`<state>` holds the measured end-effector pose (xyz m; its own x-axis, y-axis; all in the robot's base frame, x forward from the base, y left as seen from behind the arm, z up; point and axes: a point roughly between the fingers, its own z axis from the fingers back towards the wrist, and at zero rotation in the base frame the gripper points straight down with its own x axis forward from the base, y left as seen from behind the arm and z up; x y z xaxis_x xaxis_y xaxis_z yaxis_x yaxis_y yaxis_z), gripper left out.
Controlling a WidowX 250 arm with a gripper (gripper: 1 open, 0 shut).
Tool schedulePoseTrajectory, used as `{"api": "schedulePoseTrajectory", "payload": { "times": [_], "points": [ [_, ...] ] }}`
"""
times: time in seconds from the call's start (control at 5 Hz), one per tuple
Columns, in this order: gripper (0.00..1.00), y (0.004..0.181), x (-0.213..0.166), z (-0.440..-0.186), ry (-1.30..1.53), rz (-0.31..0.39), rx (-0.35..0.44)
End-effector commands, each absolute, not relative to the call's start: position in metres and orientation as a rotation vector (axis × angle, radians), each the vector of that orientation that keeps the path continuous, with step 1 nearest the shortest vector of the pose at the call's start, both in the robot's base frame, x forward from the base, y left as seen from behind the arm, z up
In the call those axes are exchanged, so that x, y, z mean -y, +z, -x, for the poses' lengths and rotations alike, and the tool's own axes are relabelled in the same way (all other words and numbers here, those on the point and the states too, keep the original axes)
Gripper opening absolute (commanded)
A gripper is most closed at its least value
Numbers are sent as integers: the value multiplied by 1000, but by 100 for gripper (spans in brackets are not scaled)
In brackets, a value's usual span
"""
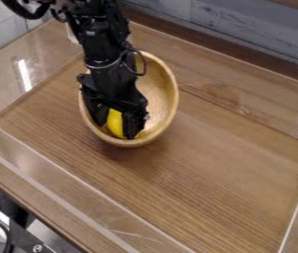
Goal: Remove the lemon from inside the brown bowl and put it on the table
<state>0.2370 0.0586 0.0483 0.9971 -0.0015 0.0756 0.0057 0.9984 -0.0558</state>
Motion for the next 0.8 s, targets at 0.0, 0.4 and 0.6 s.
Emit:
{"api": "schedulePoseTrajectory", "payload": {
  "times": [0.0,0.4,0.6],
  "points": [
    [0,53,-61,-242,0,50,109],
    [0,51,-59,-244,1,51,119],
    [0,50,-58,-244,0,51,123]
  ]
}}
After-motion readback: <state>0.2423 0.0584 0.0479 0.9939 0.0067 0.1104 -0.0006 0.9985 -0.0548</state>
